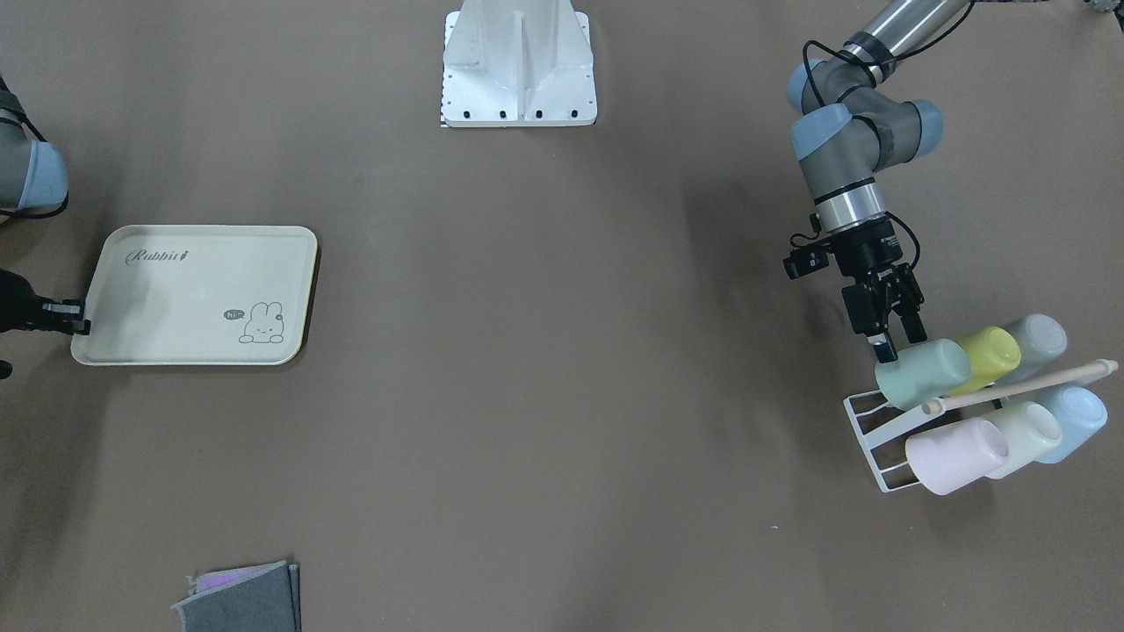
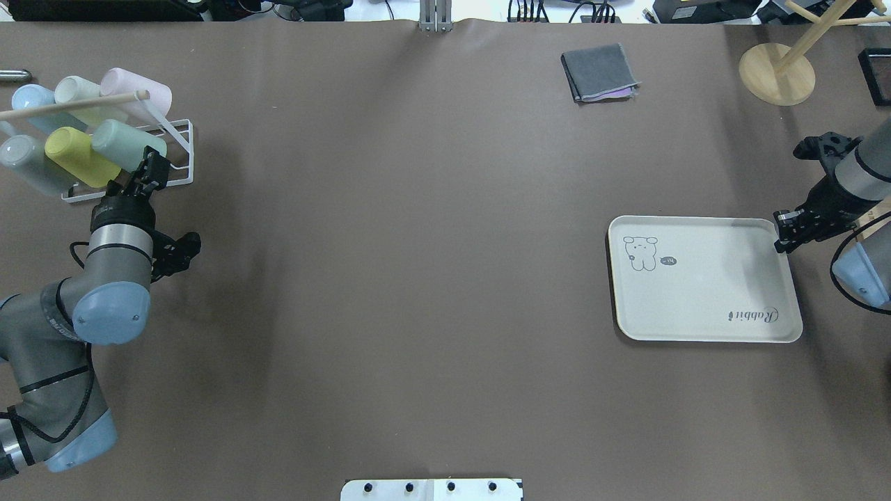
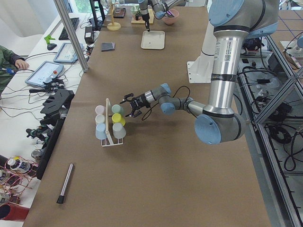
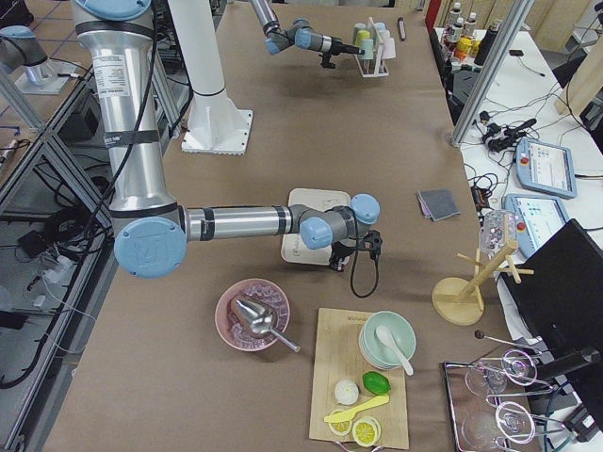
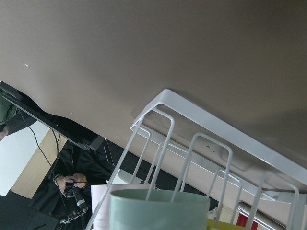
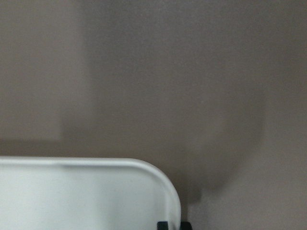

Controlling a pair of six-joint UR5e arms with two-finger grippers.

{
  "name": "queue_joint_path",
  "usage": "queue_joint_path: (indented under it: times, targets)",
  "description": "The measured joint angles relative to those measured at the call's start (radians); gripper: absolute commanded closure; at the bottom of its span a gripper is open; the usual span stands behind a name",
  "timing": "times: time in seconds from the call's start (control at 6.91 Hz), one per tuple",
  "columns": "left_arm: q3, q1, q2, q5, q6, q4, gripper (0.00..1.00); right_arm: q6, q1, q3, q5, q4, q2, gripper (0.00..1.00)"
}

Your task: Pick up and place green cup on tray

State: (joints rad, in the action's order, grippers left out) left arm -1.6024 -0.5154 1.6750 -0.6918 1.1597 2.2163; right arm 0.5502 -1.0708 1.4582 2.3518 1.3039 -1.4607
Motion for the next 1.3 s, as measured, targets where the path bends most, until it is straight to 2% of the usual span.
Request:
queue_joint_path:
  times: [0.43,0.87,1.3]
  targets:
    - [0.033,-0.011,0.003,0.000,0.000,0.040,0.01,-0.004,0.000,0.009,0.029,-0.001,0.000,1.00]
    - [0.048,-0.027,0.030,0.000,0.030,0.043,0.01,0.001,-0.031,0.015,0.147,-0.001,0.009,1.00]
    - [0.060,-0.040,0.054,0.000,0.064,0.044,0.01,0.059,-0.072,0.013,0.251,0.006,0.066,1.00]
